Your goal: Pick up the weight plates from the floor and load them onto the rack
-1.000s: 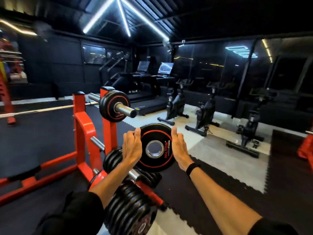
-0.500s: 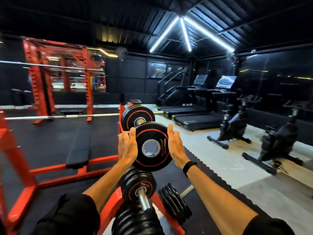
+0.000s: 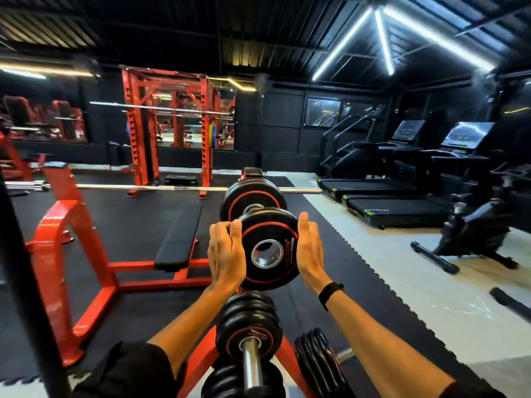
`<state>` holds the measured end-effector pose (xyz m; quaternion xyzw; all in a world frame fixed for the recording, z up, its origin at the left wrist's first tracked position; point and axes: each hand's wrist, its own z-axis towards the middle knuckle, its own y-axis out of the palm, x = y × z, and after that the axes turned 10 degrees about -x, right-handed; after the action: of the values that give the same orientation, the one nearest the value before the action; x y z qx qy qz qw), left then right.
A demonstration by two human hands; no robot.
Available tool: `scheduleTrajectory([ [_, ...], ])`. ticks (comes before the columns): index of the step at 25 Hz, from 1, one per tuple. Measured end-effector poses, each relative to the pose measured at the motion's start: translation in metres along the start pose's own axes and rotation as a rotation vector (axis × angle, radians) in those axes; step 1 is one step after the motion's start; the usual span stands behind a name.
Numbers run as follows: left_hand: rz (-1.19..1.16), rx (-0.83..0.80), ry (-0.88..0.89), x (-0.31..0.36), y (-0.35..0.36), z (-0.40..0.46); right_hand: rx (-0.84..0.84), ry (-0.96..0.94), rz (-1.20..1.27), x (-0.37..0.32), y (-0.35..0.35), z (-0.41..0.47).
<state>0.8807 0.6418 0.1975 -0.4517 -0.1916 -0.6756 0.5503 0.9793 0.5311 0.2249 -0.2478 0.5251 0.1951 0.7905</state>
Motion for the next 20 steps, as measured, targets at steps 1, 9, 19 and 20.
scheduleTrajectory([
  [1,0.009,0.04,0.045,-0.001,0.002,0.0,0.013,-0.018,0.006,0.0,0.001,0.004],
  [9,0.084,0.069,0.009,-0.016,0.027,0.052,0.015,-0.07,-0.09,0.018,0.024,0.053],
  [19,0.352,-0.141,-0.026,-0.05,0.048,0.105,-0.01,-0.012,-0.362,0.029,0.052,0.138],
  [20,0.349,-0.176,-0.05,-0.048,0.045,0.104,-0.042,0.015,-0.379,0.026,0.049,0.136],
])
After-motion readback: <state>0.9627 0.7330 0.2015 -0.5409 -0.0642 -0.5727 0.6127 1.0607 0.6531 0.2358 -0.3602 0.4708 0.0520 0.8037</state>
